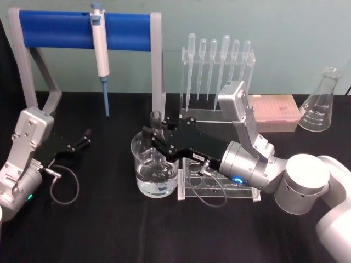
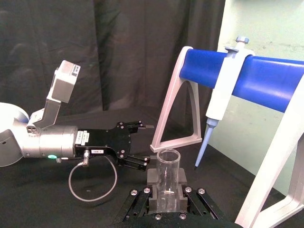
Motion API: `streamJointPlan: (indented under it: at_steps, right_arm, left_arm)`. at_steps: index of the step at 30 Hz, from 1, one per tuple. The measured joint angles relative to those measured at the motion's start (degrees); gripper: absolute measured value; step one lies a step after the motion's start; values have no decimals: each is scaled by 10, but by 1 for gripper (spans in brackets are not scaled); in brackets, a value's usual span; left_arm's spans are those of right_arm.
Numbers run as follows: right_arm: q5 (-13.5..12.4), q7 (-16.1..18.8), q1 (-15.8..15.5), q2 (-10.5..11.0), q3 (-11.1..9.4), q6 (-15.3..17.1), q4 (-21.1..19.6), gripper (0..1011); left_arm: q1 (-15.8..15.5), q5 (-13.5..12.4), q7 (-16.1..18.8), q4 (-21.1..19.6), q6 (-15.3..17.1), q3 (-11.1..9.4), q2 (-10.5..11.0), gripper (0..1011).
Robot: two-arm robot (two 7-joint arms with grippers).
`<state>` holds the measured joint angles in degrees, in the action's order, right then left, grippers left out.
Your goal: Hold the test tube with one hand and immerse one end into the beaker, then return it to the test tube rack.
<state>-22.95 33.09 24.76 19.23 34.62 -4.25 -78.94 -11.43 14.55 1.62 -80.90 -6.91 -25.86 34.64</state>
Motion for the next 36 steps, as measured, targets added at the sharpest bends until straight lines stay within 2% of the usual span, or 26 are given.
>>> streamJointPlan:
  at_steps: [36]
  right_arm:
    - [0,0,0,0,0,0,0,226]
  left_arm:
    - [0,0,0,0,0,0,0,1000]
